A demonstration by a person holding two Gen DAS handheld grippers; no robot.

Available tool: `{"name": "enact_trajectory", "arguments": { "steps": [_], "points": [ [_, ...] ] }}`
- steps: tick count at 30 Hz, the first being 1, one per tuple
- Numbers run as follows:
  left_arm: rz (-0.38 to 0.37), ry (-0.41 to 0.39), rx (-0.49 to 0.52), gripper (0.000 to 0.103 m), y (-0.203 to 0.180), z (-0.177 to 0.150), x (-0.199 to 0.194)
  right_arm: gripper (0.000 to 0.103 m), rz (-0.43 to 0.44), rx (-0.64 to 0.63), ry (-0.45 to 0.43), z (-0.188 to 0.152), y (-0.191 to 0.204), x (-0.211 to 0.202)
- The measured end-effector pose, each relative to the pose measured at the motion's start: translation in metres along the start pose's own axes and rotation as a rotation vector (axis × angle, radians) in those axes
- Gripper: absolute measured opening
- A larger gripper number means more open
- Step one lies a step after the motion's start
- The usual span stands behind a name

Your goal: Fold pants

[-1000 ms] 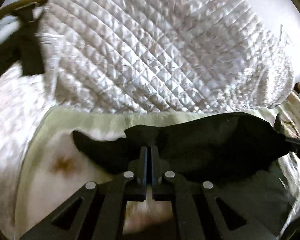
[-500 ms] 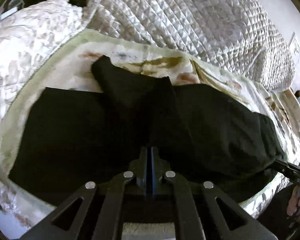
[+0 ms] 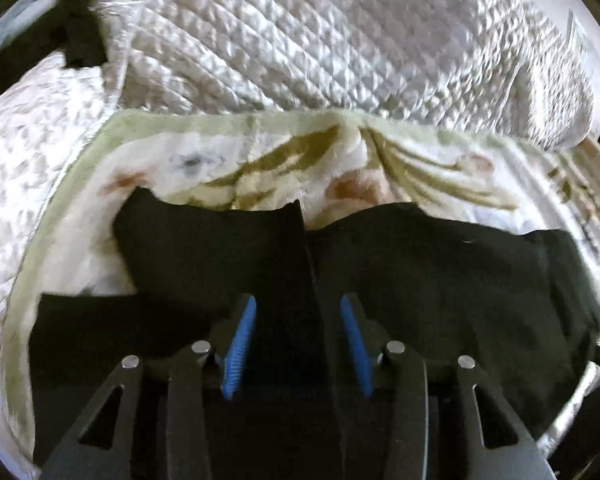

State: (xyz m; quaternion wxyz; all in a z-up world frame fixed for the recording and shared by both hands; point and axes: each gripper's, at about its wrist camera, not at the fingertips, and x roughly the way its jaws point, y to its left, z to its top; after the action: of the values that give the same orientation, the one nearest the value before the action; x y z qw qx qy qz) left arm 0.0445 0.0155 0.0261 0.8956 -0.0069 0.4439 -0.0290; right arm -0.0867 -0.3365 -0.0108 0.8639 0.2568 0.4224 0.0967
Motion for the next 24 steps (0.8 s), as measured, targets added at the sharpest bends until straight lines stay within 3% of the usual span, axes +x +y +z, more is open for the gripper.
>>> {"name": "enact_trajectory", "arguments": {
  "steps": [4, 5, 6, 8, 9, 13, 18, 21, 24],
  "points": [
    [0.034, 0.039, 0.014, 0.046, -0.003, 0.005, 0.027, 0.038, -0.036, 0.076, 0.0, 0.008, -0.016, 0.003],
    [0.033, 0.049, 0.01, 0.041, -0.001, 0.006, 0.031, 0.038, -0.037, 0.09, 0.004, 0.009, -0.019, 0.005],
    [0.03, 0.035, 0.016, 0.026, -0.002, 0.006, 0.031, 0.038, -0.037, 0.107, 0.006, 0.01, -0.022, 0.006],
    [0.036, 0.019, 0.026, 0.007, -0.002, 0.006, 0.029, 0.038, -0.033, 0.122, 0.005, 0.01, -0.025, 0.008],
    [0.032, 0.014, 0.014, 0.005, 0.001, 0.005, 0.027, 0.038, -0.033, 0.124, 0.004, 0.01, -0.025, 0.008],
    [0.046, -0.074, -0.07, 0.004, 0.023, -0.001, -0.002, 0.038, -0.026, 0.127, -0.004, 0.008, -0.026, 0.005],
    [0.079, -0.215, -0.279, 0.004, 0.078, -0.037, -0.069, 0.038, -0.028, 0.13, -0.015, 0.008, -0.027, 0.003],
    [0.117, -0.248, -0.391, 0.005, 0.107, -0.071, -0.096, 0.043, -0.027, 0.129, -0.016, 0.008, -0.026, 0.004],
    [0.103, -0.223, -0.507, 0.005, 0.127, -0.101, -0.099, 0.044, -0.034, 0.127, -0.016, 0.008, -0.026, 0.007]
  ]
}}
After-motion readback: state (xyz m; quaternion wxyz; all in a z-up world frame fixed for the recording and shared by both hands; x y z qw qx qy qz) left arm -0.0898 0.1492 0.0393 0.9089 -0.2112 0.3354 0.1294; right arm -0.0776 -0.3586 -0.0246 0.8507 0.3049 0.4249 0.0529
